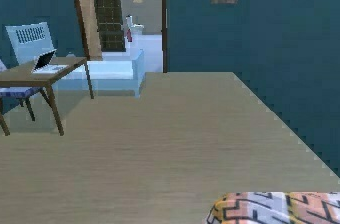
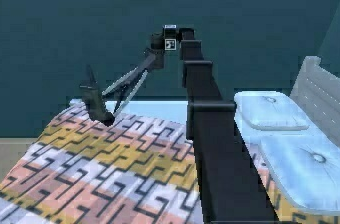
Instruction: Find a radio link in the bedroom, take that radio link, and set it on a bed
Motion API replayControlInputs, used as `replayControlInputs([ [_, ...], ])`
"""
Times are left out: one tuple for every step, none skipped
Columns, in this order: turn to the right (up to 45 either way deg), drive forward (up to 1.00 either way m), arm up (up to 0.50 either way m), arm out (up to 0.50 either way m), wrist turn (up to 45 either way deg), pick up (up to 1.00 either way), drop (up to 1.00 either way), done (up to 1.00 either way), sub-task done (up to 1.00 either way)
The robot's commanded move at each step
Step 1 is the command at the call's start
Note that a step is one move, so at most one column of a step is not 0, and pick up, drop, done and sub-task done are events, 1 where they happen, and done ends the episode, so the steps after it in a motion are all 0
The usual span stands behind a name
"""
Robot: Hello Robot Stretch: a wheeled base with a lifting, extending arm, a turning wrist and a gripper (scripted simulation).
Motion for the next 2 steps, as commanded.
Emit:
replayControlInputs([
  [0.0, 0.0, 0.0, 0.0, 45.0, 0.0, 0.0, 0.0, 0.0],
  [0.0, 0.0, 0.0, 0.0, 45.0, 0.0, 0.0, 0.0, 0.0],
])
